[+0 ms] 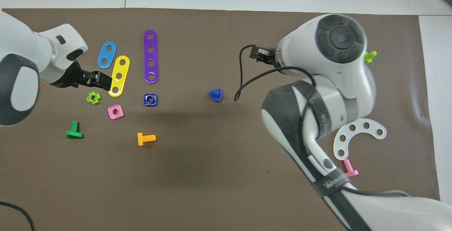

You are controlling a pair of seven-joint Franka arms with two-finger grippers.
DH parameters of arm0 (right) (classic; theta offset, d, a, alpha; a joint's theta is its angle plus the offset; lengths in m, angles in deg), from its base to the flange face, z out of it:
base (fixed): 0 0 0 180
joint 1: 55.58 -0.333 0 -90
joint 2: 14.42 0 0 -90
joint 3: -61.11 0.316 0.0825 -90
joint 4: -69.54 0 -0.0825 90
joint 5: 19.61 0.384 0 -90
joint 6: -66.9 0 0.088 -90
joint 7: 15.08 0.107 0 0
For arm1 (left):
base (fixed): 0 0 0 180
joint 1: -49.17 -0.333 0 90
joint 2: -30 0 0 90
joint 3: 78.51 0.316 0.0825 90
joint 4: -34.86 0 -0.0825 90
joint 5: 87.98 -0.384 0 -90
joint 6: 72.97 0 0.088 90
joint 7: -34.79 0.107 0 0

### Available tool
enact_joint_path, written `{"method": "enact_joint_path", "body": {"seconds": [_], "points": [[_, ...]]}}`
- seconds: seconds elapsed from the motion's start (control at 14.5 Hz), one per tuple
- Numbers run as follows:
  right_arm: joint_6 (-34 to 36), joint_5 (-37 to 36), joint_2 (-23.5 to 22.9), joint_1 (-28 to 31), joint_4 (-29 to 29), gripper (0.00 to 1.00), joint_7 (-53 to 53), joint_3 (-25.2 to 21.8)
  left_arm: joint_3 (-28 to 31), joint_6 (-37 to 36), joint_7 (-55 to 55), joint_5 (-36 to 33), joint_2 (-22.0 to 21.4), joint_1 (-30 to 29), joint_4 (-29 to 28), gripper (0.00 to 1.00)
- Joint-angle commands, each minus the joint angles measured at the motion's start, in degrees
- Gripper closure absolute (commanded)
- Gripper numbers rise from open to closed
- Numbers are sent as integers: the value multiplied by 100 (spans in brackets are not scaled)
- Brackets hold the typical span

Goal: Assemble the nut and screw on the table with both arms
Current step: 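Withdraw the right gripper while the left gripper reaches the blue nut, then grasp the blue square nut with the left gripper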

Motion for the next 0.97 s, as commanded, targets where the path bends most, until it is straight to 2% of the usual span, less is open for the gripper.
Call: {"method": "enact_joint_path", "body": {"seconds": [0.0, 0.21, 0.35, 0.55, 0.76, 0.9], "points": [[302, -49, 397, 693, 189, 0, -985, 103, 73, 770, -254, 235, 56, 127, -447, 7], [953, -49, 758, 1361, 154, 0, -1901, 85, 73, 1298, -886, 244, 469, 443, -448, 8], [1479, -41, 1091, 1635, 154, 0, -2402, 85, 73, 1458, -931, 244, 663, 506, -457, 9], [2148, 38, 1488, 1908, 136, 0, -2527, 77, 81, 1896, -1071, 244, 1049, 646, -527, 9], [2632, 91, 1655, 1996, 215, 0, -3062, 50, 81, 2249, -1098, 235, 1051, 707, -896, 11], [2598, 83, 1647, 1979, 180, 0, -3055, 68, 81, 2267, -1116, 235, 1033, 760, -1045, 13]]}}
